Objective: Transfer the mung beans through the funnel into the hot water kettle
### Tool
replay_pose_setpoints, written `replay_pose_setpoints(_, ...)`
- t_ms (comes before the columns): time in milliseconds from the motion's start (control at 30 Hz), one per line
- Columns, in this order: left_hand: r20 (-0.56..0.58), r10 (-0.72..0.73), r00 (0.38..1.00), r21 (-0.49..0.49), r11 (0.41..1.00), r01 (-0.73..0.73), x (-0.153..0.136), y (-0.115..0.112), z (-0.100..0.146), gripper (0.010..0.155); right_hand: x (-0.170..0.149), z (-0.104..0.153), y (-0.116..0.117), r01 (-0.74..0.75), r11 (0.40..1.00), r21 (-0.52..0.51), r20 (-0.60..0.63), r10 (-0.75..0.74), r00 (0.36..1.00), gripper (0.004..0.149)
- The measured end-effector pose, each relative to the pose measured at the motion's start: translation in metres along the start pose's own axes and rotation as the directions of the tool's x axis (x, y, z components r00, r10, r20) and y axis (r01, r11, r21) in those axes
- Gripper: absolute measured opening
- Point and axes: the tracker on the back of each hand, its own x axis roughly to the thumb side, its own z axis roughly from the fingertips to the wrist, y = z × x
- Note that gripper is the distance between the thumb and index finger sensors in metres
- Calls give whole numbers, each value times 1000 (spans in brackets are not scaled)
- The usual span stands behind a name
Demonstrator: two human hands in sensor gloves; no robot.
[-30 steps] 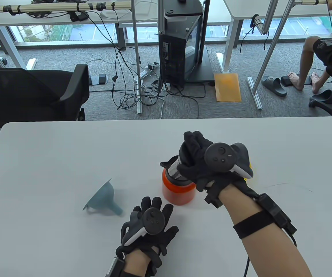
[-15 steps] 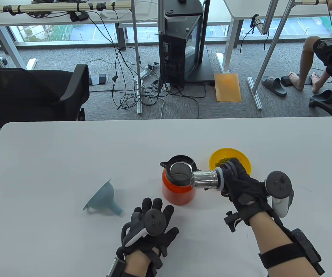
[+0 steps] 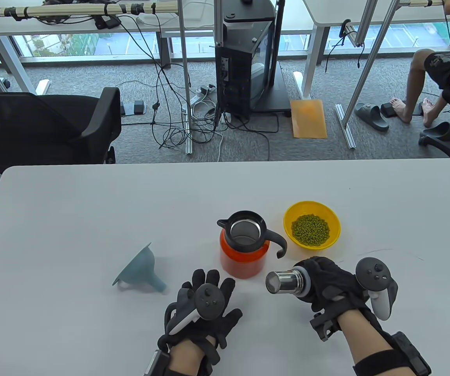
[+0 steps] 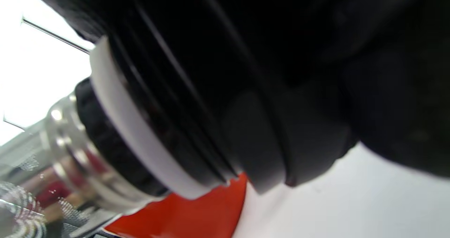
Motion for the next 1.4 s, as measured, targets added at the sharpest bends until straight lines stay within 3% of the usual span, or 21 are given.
replay_pose_setpoints(200, -3, 4, 1000, -5, 1000, -4, 0, 0, 0, 84, -14, -6, 14, -100, 991, 91, -68, 106, 992, 73)
replay_pose_setpoints(300, -10, -18, 1000, -9, 1000, 18, 1, -1, 0, 84, -13, -8, 16, -109, 991, 72, -79, 115, 990, 70)
replay_pose_setpoints(433, -13, -19, 1000, -9, 1000, 19, 1, 0, -1, 83, -11, -8, 10, -256, 966, 19, -35, 257, 966, 70)
replay_pose_setpoints(667, -20, -17, 1000, -15, 1000, 17, 0, -1, -1, 83, -1, -5, -3, -304, 951, 53, 16, 304, 953, 74)
replay_pose_setpoints(900, -23, -31, 999, -9, 999, 31, 1, 0, -1, 83, 12, 5, -33, -331, 943, 30, 142, 324, 935, 77)
replay_pose_setpoints(1000, -21, -40, 999, -9, 999, 40, 2, -1, -1, 84, 16, 15, -42, -455, 890, -2, 225, 444, 867, 79)
replay_pose_setpoints(1100, -21, -41, 999, -12, 999, 41, 1, -1, -2, 84, 11, 26, -43, -599, 801, -4, 265, 579, 771, 83)
replay_pose_setpoints(1167, -23, -43, 999, -13, 999, 42, 2, -2, -2, 84, 3, 34, -40, -751, 660, 14, 276, 720, 637, 86)
replay_pose_setpoints(1233, -26, -42, 999, -16, 999, 42, 2, -2, -2, 84, -5, 39, -36, -815, 578, 30, 275, 779, 563, 87)
replay_pose_setpoints(1400, -37, -48, 998, -14, 999, 47, 2, -3, -2, 84, -31, 46, -29, -811, 585, 21, 249, 782, 571, 89)
